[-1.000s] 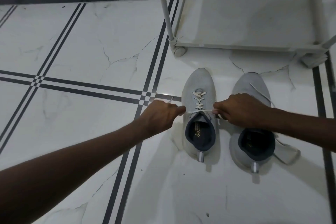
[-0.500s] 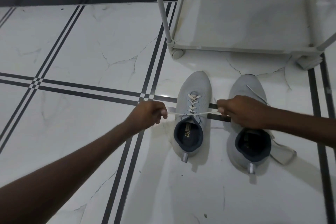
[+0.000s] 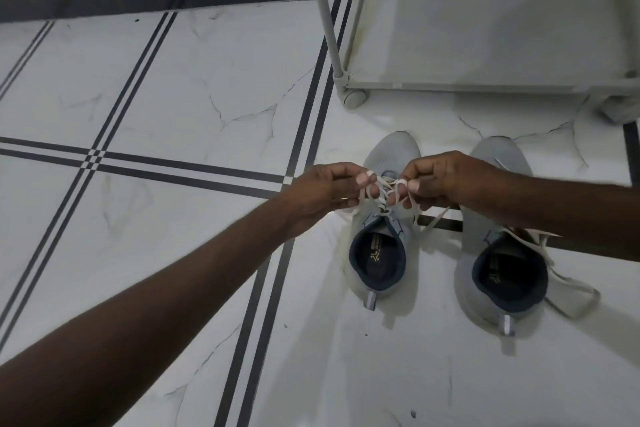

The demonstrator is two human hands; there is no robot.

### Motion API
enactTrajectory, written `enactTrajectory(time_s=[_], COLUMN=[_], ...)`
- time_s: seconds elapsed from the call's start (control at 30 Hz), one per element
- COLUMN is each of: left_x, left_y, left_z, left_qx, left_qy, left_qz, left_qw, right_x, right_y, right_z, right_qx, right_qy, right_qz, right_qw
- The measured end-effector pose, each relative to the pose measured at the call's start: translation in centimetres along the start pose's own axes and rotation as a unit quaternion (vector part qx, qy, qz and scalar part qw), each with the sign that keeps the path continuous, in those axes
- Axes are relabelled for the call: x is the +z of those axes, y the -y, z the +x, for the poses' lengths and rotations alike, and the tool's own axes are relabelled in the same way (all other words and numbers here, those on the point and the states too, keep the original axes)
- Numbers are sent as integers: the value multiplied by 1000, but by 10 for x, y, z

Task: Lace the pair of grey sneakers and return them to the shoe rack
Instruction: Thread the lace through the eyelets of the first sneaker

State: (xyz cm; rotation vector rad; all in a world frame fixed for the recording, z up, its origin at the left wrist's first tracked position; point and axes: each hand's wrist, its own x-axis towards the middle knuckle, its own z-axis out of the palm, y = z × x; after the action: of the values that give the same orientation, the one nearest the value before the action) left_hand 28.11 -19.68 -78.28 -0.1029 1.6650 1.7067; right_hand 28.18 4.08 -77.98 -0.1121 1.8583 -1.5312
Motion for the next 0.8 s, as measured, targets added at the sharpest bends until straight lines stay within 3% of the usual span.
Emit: enactTrajectory(time_s=[0.2,0.3,0.47,0.67,0.8], left_x=[9,11,7,18,18], left_y=[8,15,19,24,23], left_z=[28,37,42,49,47], left_qx=[-35,-56,-58,-68,-90], left_qy=[-126,-100,-20,-77,-69], left_qz=[-9,-13,-50,-68,-79], left_qw=[991,993,997,992,990], right_x=[27,35,39,41,39], right_y=[-13,-15,-15,-16,-17], right_z=[13,15,12,15,17], right_qx=[-3,-39,-55,-84,-86], right_qy=[-116,-157,-159,-177,-179], right_qz=[12,-39,-110,-132,-131], right_qw=[993,986,980,972,971])
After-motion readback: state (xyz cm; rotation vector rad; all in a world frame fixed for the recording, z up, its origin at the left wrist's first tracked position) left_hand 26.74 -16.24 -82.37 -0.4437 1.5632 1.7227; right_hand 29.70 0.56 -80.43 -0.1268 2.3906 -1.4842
